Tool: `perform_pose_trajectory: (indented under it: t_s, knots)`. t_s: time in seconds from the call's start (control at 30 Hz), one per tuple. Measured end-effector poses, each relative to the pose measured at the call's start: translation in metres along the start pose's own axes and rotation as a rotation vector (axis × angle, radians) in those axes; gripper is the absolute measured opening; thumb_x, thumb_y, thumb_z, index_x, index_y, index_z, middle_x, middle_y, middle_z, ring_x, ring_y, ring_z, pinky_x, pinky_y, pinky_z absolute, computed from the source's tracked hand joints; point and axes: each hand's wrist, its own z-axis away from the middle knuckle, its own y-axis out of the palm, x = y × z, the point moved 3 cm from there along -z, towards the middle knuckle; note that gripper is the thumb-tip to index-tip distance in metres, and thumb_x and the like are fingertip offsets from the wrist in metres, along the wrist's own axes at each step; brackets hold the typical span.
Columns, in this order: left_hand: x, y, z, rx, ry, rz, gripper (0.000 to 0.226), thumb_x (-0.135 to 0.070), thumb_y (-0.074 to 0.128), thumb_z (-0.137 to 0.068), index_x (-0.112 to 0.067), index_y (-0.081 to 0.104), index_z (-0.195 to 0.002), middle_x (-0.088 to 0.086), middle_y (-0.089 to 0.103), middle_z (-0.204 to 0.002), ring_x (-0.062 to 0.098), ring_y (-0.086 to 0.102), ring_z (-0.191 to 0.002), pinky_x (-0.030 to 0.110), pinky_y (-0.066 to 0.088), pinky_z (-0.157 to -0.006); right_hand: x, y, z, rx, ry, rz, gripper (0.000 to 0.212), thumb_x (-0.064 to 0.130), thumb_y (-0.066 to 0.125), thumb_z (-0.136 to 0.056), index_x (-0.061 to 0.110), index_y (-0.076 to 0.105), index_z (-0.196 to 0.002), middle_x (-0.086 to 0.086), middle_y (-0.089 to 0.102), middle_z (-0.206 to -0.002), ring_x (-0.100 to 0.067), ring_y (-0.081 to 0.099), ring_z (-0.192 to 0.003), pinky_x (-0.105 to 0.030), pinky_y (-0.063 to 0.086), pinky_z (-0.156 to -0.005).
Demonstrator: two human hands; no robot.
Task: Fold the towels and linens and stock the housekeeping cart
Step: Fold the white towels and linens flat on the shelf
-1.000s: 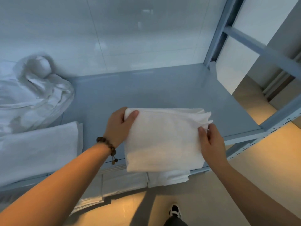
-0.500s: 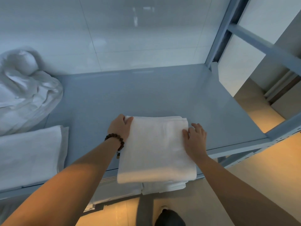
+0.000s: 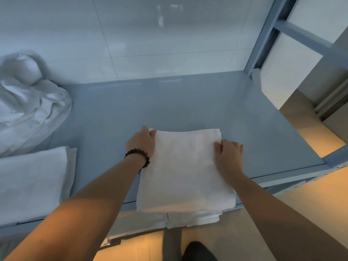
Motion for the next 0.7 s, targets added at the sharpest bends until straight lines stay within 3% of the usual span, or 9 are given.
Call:
perform_pose_trajectory:
  t_s: [0.07,0.13,0.2,0.27,0.37,0.47,0.7]
  knots:
    - [-0.001,-0.003,0.004,-0.036,-0.003,-0.051,0.035,-0.044,0.034,-0.100,-0.011,0.043,-0.105,0.009,0.060,-0.092,0.028,0.053,-0.074,0.036,0.037,-0.062,0.000,0.002,0.000,0.019,0.028,0.096,0.032,0.032,0.039,-0.100,0.008,0.059,-0.099,-0.013,0.059,-0.111,-0.032,0.040,-0.121,-0.050,0.010,-0.115]
    - [-0.005,-0.004,0.011,-0.087,0.128,-0.108,0.045,-0.044,0.041,-0.097,-0.009,0.045,-0.124,0.013,0.055,-0.119,0.033,0.053,-0.105,0.043,0.041,-0.080,0.002,-0.002,0.003,-0.032,0.030,0.114,0.033,0.032,0.045,-0.097,0.009,0.055,-0.118,-0.013,0.051,-0.127,-0.032,0.034,-0.128,-0.053,0.006,-0.116]
    - [-0.013,-0.001,0.023,-0.065,0.325,-0.122,0.056,-0.047,0.044,-0.094,-0.014,0.040,-0.139,0.013,0.040,-0.144,0.033,0.035,-0.132,0.046,0.030,-0.103,0.014,-0.005,0.008,-0.105,-0.080,0.116,0.042,0.031,0.050,-0.094,0.009,0.050,-0.131,-0.012,0.044,-0.139,-0.032,0.029,-0.135,-0.057,0.000,-0.116]
    - [-0.021,0.009,0.036,0.035,0.458,-0.183,0.068,-0.057,0.036,-0.092,-0.019,0.028,-0.148,0.011,0.019,-0.158,0.030,0.012,-0.146,0.048,0.012,-0.116,0.034,-0.001,0.017,-0.115,-0.268,0.184,0.049,0.035,0.048,-0.094,0.013,0.045,-0.138,-0.009,0.038,-0.148,-0.031,0.023,-0.142,-0.059,-0.004,-0.113]
    - [-0.026,0.030,0.055,0.164,0.510,-0.286,0.080,-0.067,0.015,-0.088,-0.021,0.010,-0.154,0.010,-0.001,-0.162,0.030,-0.007,-0.148,0.051,-0.004,-0.118,0.060,0.019,0.028,0.037,-0.423,0.284,0.055,0.045,0.036,-0.097,0.026,0.030,-0.149,-0.003,0.018,-0.159,-0.028,0.003,-0.148,-0.062,-0.011,-0.110]
    - [-0.024,0.043,0.066,0.177,0.465,-0.308,0.084,-0.067,0.001,-0.083,-0.024,0.004,-0.155,0.011,-0.003,-0.162,0.033,-0.009,-0.148,0.052,-0.009,-0.117,0.060,0.042,0.029,0.201,-0.364,0.302,0.057,0.051,0.019,-0.098,0.036,0.007,-0.152,0.003,-0.003,-0.162,-0.024,-0.014,-0.147,-0.062,-0.015,-0.110]
    - [-0.020,0.042,0.054,0.132,0.326,-0.323,0.082,-0.065,0.001,-0.084,-0.024,0.007,-0.155,0.011,0.002,-0.162,0.034,-0.005,-0.148,0.053,-0.010,-0.116,0.074,0.046,0.002,0.299,-0.439,0.342,0.055,0.053,0.009,-0.099,0.039,-0.005,-0.150,0.005,-0.007,-0.161,-0.023,-0.014,-0.147,-0.061,-0.012,-0.111]
